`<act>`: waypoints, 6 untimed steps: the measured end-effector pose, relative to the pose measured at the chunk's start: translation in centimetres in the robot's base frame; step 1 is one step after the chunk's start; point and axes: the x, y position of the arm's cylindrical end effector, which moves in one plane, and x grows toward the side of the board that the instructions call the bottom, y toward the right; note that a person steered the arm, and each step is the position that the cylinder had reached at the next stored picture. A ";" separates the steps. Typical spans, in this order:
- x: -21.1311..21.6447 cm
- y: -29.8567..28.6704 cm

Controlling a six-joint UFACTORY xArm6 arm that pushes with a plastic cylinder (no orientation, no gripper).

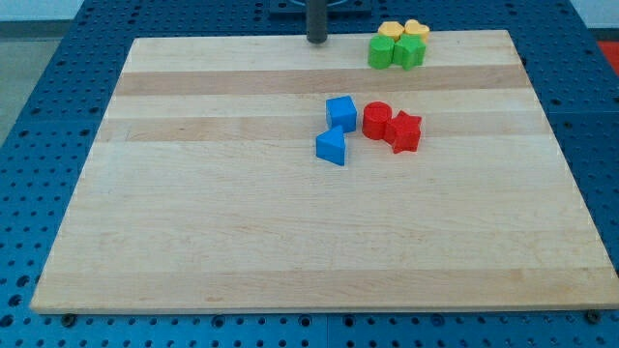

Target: Slide the yellow blocks to the right

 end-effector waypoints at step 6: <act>-0.3 11.1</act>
